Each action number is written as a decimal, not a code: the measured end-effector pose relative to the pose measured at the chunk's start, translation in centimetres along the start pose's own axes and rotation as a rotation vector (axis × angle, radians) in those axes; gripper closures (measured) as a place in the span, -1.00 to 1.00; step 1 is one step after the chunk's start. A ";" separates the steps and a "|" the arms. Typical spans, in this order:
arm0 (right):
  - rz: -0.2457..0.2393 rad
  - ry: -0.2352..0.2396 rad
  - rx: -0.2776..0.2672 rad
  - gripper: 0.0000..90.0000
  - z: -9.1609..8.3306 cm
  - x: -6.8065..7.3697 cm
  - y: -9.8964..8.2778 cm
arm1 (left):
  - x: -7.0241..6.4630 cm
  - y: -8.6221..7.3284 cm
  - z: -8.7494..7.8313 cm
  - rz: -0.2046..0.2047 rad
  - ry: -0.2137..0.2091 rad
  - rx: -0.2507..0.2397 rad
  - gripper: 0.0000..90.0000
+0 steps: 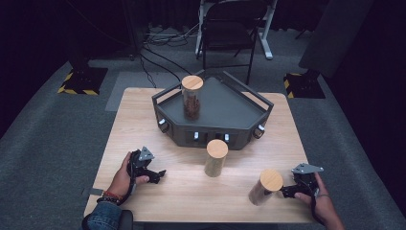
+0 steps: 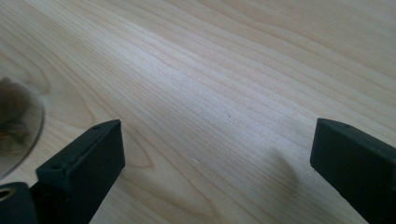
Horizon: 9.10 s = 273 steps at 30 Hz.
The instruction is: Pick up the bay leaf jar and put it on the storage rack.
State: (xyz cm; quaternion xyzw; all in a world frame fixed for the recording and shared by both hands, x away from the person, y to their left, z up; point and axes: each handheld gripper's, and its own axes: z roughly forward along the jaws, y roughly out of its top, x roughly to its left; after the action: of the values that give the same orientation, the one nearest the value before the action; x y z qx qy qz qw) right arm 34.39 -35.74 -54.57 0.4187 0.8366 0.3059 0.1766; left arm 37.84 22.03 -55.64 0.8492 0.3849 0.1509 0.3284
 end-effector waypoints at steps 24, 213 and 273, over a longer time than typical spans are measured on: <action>-0.147 0.084 -0.053 -0.94 -6.7 2.4 2.3 | 0.0 0.0 0.0 -0.003 0.002 -0.002 -1.00; -0.334 0.261 0.023 -0.45 -1.6 15.4 25.8 | -0.1 -0.1 -0.1 -0.005 0.005 -0.003 -0.99; -0.295 0.155 -0.034 -0.45 -5.7 10.8 35.4 | 0.0 -0.1 -0.1 -0.002 0.006 -0.002 -0.99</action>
State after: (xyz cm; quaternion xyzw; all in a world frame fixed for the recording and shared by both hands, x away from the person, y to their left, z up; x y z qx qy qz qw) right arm 45.94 -12.73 -27.38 0.2632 0.8950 0.3220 0.1616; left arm 37.72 22.08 -55.63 0.8480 0.3867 0.1533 0.3283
